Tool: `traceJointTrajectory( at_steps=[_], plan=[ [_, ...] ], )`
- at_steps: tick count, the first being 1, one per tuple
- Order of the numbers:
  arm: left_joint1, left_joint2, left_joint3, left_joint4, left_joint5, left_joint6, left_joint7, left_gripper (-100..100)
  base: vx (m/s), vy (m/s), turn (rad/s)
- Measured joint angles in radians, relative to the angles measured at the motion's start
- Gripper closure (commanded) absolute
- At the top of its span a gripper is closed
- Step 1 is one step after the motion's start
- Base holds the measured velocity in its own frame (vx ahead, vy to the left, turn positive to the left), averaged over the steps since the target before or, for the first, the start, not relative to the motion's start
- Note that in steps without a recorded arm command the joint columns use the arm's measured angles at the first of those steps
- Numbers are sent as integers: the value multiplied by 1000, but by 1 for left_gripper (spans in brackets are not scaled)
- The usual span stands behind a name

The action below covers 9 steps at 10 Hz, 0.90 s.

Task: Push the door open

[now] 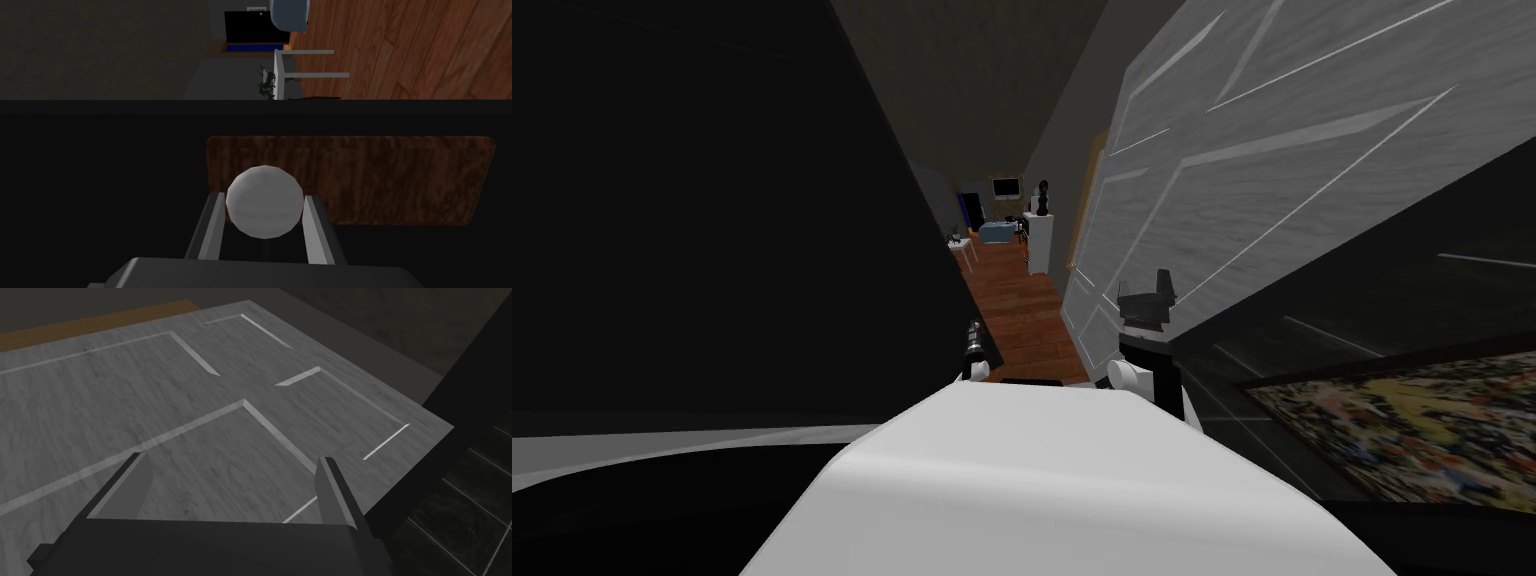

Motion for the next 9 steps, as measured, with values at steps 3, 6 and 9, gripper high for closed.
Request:
traceJointTrajectory(
  at_steps=[3, 6, 9],
  plan=[
    [-9, 8, 35, 47, 27, -44, -6, 100, 125, 2, -28],
    [0, 5, 48, 16, 35, -34, -19, 100, 17, 3, -9],
    [34, -2, 99, -25, 73, -13, -56, -100, 98, -21, -19]
  ],
)
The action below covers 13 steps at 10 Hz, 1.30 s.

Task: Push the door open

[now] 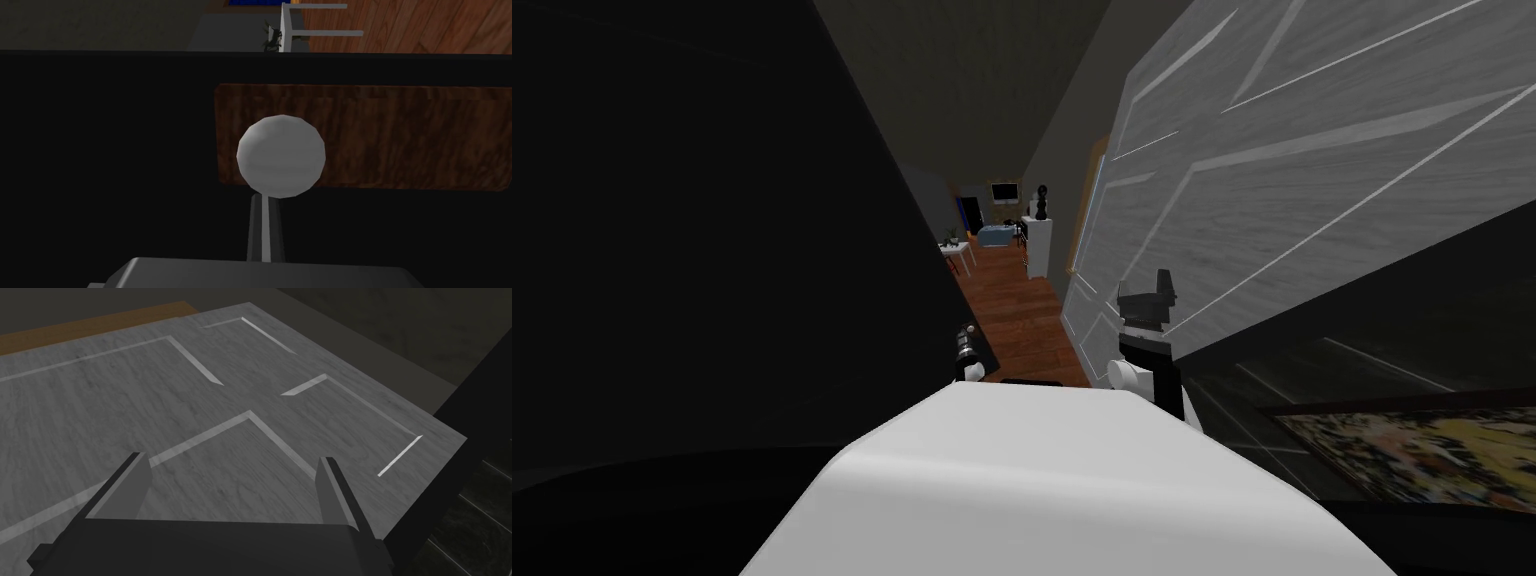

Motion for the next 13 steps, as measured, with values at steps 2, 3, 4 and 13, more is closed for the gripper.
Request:
traceJointTrajectory(
  at_steps=[2, 3, 4, 13],
  plan=[
    [0, 3, 2, -2, 5, -4, -6, -100, -134, -141, 34],
    [2, 1, 2, -6, 7, -3, -9, -100, -168, -158, 36],
    [4, -3, 3, -10, 10, -2, -14, -100, -170, -207, 27],
    [15, -12, 10, -16, 24, -21, -24, -100, 65, 19, -14]
  ],
)
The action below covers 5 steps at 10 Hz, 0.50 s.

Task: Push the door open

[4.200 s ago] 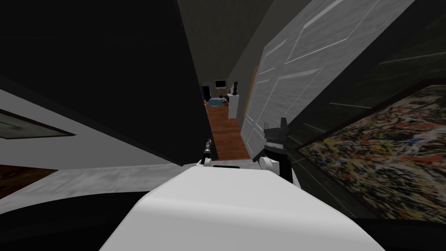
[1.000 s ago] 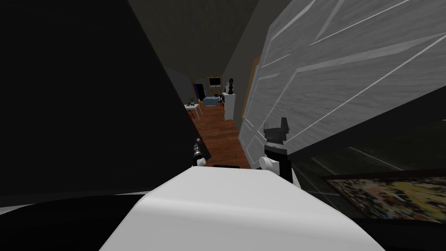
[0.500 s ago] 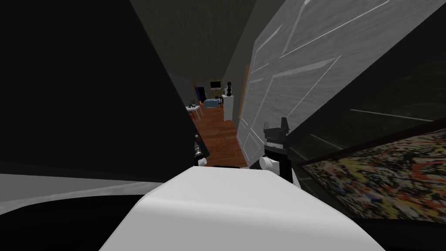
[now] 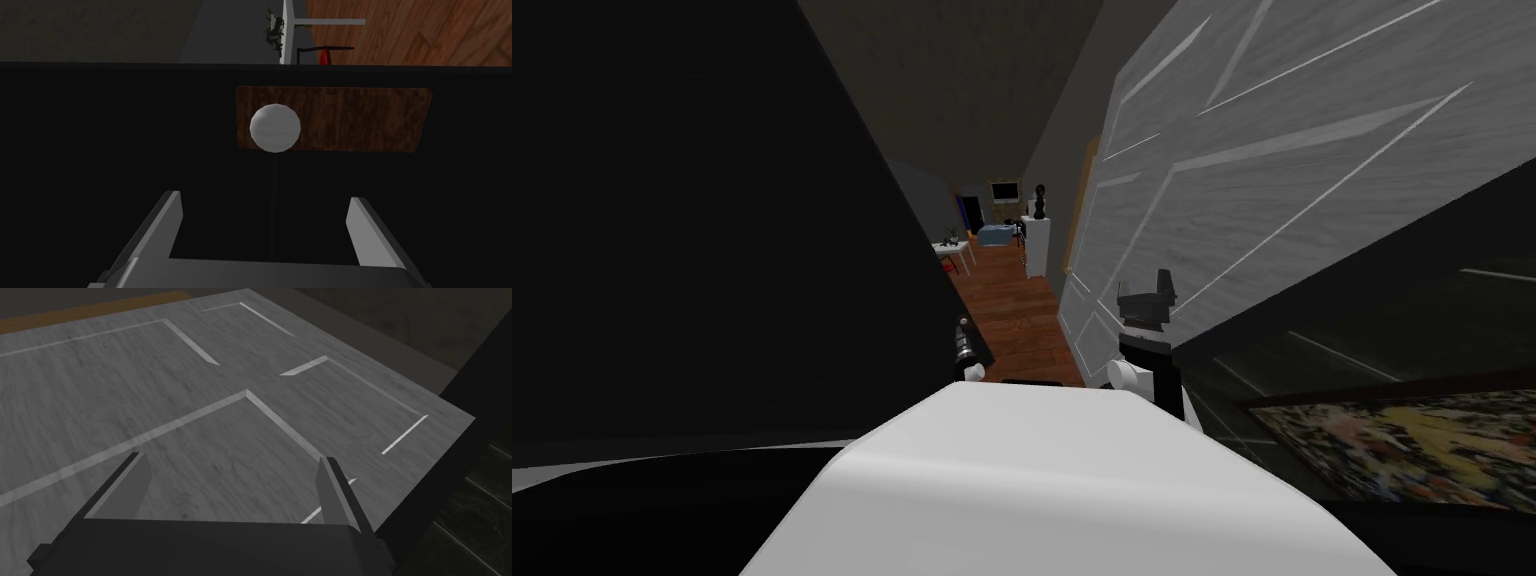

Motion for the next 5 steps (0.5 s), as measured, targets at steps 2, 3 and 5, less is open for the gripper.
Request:
traceJointTrajectory(
  at_steps=[2, 3, 5],
  plan=[
    [4, 0, 2, 1, 2, -8, 2, -100, 203, 107, -28],
    [6, -2, 2, 2, 3, -11, 3, -100, 184, 137, -32],
    [7, -7, 2, 5, 3, -19, 5, 100, 28, 19, -1]
  ],
)
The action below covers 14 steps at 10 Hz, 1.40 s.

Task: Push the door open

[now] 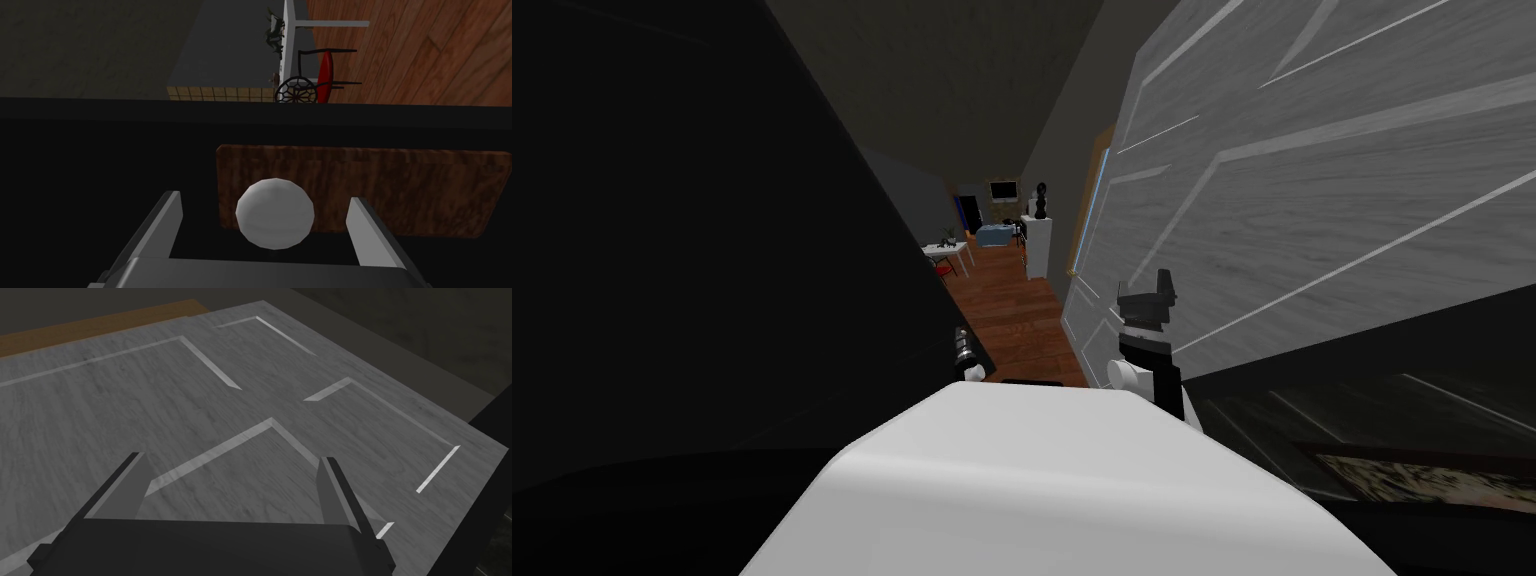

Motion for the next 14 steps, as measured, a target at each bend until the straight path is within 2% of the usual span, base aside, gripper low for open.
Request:
traceJointTrajectory(
  at_steps=[5, 7, 10, 11, 12, 13, 14],
  plan=[
    [1, 1, 0, 2, 0, 5, -1, 100, -12, -9, -1],
    [10, 2, 7, 5, 7, 4, 0, 100, 125, 33, -62],
    [42, 2, 42, -36, 35, 19, -20, 100, 175, 54, -42],
    [32, 15, 56, -20, 45, 13, -18, 100, 188, 51, -62],
    [36, 25, 70, -19, 56, 9, -16, 100, 213, 86, -40],
    [34, 27, 86, -9, 68, 1, -19, 100, 203, 95, -71],
    [46, 25, 101, -19, 79, -5, -24, 100, 151, 91, -49]
  ],
)
